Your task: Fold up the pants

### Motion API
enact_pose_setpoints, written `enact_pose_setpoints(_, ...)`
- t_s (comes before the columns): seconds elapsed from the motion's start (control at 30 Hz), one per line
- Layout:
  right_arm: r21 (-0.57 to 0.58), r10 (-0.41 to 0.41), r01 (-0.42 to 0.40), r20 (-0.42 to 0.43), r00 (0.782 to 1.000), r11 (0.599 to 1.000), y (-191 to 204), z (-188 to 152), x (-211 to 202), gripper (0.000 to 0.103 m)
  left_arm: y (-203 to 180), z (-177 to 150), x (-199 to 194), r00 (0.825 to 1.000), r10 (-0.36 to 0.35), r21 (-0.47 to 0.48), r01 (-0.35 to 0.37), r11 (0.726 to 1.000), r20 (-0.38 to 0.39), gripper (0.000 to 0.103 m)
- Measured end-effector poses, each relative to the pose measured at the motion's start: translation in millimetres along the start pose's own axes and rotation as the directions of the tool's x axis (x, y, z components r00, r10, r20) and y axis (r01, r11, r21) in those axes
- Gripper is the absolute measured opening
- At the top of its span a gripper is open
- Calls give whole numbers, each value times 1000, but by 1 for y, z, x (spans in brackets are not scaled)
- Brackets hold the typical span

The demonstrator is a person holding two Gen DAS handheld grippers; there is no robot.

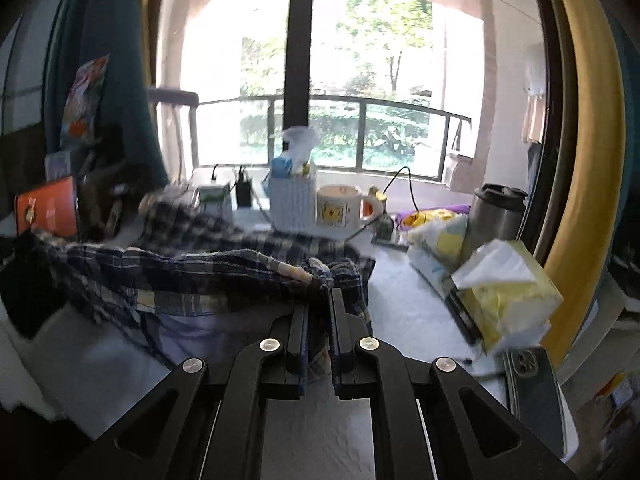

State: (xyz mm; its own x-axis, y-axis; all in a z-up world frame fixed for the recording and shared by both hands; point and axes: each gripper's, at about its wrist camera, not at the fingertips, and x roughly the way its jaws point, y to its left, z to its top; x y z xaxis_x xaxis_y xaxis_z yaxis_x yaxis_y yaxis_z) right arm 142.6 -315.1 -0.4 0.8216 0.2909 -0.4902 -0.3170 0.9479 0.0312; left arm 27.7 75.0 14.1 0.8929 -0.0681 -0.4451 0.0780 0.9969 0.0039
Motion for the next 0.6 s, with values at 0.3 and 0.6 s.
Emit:
enact_pose_setpoints(0.3,44,-4,5,-9,1000,999,-2,34,34,9,23,51,46,999,-9,46,7,999,48,2)
enact_pose_setpoints(0.6,99,-41,44,-34,999,994,-20,69,90,9,39,89,124,999,-46,51,46,998,5,2)
